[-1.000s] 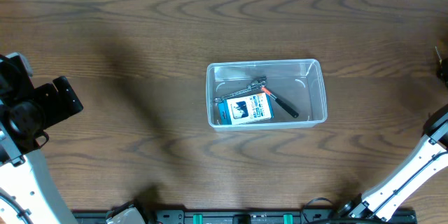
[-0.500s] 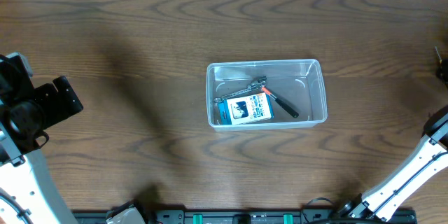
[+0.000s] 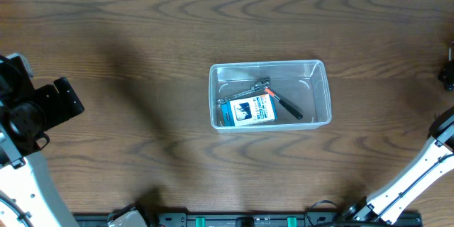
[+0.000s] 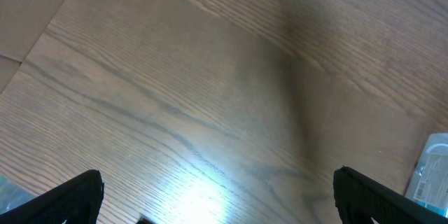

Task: Pack container
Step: 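Close the right gripper on the screwdriver handle, then lift the screwdriver with the right gripper and carry it over the container, then lower the screwdriver into the container and open the right gripper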

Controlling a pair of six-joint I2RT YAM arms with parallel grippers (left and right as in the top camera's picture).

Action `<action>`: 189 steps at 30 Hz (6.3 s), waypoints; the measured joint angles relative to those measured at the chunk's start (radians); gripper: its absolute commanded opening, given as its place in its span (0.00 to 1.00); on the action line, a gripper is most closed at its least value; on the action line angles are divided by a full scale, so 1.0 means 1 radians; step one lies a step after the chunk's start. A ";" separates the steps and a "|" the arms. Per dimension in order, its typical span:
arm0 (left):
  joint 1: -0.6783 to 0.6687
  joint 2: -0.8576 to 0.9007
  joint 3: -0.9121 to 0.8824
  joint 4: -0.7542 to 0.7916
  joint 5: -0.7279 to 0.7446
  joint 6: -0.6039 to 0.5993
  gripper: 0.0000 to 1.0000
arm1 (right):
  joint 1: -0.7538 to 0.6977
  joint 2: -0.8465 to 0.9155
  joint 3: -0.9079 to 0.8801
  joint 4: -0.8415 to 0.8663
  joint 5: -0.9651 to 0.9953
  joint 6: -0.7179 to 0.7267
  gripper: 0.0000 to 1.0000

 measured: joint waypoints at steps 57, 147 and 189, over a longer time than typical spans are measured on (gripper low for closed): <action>0.000 0.000 0.000 0.000 0.000 0.000 0.98 | 0.040 0.025 -0.003 0.109 0.043 0.276 0.47; 0.000 0.000 0.000 0.000 0.000 0.000 0.98 | 0.841 -0.078 0.730 -0.583 -0.149 0.140 0.17; 0.000 0.000 0.000 0.000 0.000 0.000 0.98 | 1.236 -0.132 0.461 -0.636 -0.099 0.281 0.16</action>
